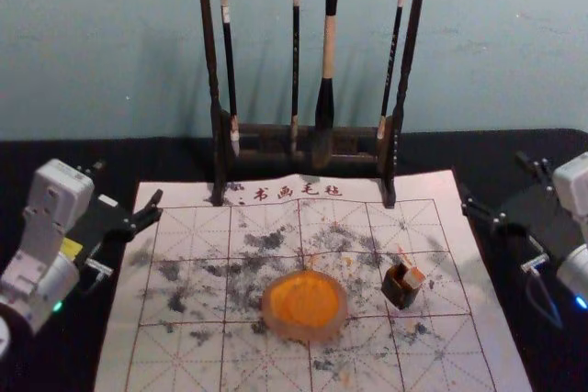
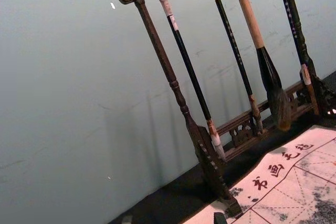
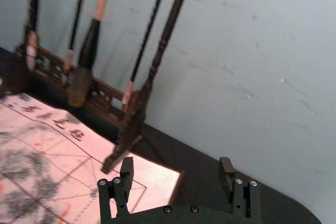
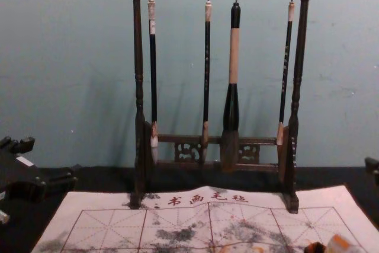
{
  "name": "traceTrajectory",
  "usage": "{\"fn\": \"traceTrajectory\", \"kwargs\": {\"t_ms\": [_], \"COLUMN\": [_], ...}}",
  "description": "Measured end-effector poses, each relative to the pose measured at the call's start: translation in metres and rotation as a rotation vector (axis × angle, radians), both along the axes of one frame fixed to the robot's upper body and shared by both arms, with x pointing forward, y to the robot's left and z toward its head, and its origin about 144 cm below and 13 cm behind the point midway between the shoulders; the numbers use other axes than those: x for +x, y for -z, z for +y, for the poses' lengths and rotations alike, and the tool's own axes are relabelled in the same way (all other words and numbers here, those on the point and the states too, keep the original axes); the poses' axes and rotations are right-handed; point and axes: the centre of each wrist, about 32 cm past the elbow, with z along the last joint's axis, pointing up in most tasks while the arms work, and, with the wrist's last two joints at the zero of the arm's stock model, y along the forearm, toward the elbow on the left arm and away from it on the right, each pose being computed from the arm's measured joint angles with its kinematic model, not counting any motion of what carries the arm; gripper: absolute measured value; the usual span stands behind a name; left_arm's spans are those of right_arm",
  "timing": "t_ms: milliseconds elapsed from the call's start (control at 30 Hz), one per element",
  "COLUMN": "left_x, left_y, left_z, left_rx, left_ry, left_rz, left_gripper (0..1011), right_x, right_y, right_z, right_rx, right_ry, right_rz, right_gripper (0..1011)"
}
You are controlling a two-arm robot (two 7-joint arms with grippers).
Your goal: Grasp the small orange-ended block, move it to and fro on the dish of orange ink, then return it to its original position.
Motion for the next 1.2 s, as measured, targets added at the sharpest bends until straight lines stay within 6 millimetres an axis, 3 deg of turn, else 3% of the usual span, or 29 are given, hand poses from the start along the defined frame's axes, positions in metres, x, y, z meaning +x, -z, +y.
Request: {"fn": "traceTrajectory", "kwargs": {"t_ms": [267,533,1200], "left_x": [0.0,0.0,0.0], "left_y": [0.0,0.0,0.0], "left_z": [0.0,0.0,0.0], "left_rx": [0.0,0.0,0.0], "left_ry": [0.0,0.0,0.0], "left_rz": [0.0,0.0,0.0], "left_gripper": [1001,1001,1001], "right_x": [-0.027,-0.049,-0.05], "right_y": [-0.009,-0.014,-0.001], "right_z": [-0.009,-0.005,0.008], "right_rx": [0.059,0.1,0.067], "right_ry": [-0.144,-0.308,-0.395], "right_rz": [-0.019,0.055,0.258], "right_gripper": [1002,1000,1002]}}
